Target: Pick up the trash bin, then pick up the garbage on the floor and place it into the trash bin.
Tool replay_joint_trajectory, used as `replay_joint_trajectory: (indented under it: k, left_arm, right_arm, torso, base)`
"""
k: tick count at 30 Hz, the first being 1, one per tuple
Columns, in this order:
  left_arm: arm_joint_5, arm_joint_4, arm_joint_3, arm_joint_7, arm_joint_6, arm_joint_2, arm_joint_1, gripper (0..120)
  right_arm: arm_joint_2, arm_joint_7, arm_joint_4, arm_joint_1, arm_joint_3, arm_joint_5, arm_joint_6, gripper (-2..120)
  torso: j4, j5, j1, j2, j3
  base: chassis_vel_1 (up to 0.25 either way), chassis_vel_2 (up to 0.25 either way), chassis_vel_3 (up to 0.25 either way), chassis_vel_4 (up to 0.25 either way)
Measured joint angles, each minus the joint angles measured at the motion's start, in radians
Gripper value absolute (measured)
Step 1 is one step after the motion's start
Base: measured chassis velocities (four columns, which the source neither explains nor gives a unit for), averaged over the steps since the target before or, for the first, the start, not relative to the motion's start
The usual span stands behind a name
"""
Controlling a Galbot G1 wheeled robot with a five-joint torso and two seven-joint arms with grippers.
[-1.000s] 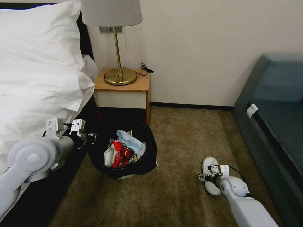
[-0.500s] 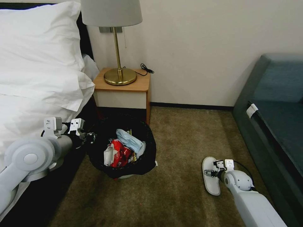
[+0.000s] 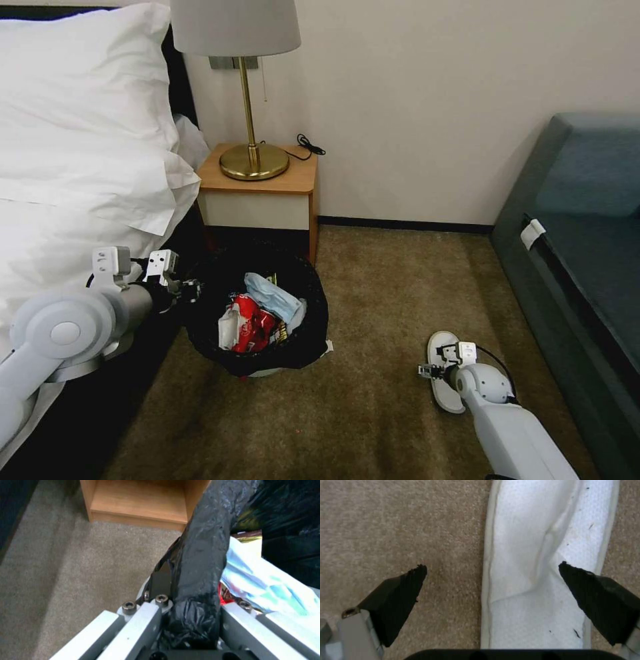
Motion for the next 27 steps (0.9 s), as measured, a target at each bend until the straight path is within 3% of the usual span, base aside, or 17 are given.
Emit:
replay_joint_trajectory:
  k: [27]
  left_arm:
    - [0.003,-0.018,-0.001,0.022,0.000,0.008,-0.001,3]
  right_arm:
    - [0.012,0.019,-0.111,0.038,0.041,-0.104,0.046,99]
  torso:
    - [0.0000,0.0002,0.000,0.000,0.000]
  base:
    - [0.000,0.000,0.000,0.000]
